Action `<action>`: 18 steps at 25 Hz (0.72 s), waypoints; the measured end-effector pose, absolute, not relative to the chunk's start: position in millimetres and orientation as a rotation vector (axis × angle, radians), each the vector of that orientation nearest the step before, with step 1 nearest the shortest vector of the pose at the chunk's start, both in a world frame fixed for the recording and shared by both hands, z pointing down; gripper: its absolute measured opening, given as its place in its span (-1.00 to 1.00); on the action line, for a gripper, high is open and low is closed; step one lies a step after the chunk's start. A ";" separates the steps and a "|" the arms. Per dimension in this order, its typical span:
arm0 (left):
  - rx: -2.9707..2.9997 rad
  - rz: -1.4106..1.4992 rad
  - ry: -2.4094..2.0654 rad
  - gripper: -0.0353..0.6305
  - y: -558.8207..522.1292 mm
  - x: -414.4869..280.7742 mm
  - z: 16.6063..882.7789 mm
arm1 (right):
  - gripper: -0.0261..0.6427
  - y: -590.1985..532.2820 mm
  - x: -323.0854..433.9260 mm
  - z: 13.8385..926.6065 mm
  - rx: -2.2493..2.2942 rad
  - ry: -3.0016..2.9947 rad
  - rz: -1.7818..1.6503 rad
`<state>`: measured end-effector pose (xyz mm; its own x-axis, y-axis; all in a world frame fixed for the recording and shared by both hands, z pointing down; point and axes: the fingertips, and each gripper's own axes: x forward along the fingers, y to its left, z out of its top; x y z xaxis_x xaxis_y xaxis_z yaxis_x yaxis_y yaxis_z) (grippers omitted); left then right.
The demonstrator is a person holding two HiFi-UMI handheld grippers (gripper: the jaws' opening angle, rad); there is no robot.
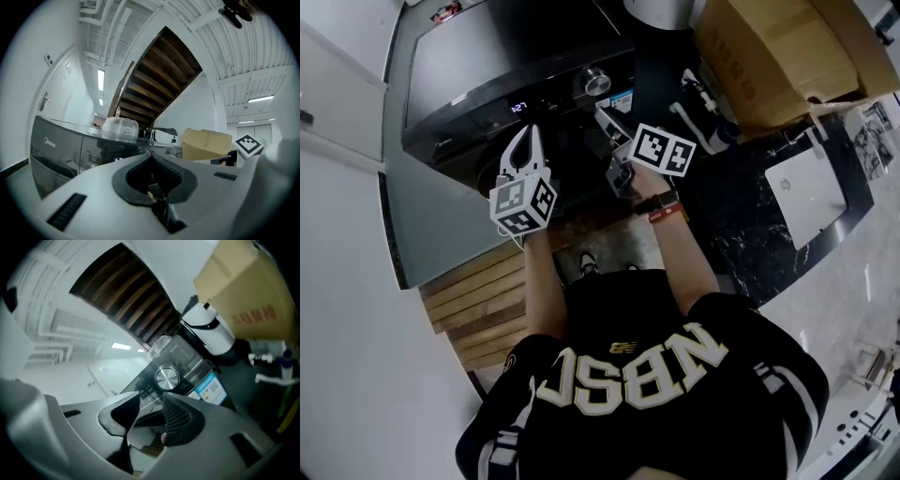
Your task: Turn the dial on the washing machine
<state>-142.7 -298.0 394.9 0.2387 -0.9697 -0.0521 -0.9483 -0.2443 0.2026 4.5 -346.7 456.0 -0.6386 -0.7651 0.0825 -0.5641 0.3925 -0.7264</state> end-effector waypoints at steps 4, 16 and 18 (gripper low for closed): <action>2.343 -0.255 -1.891 -0.86 -283.6 -142.0 394.4 | -0.51 -331.0 17.0 442.7 -1.353 2.587 -0.772; 2.297 -0.290 -2.046 -0.86 -229.0 -131.5 380.1 | -0.90 -280.7 22.9 407.9 -1.512 2.739 -0.153; 2.295 -0.290 -2.069 -0.86 -221.2 -128.8 376.8 | -0.90 -275.4 22.1 405.5 -1.502 2.769 -0.102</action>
<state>-128.8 -221.2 376.8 0.0938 -0.9892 -0.1127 -0.9821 -0.1105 0.1525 22.1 -275.4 405.5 -0.5459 -0.8369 0.0396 -0.8376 0.5438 -0.0521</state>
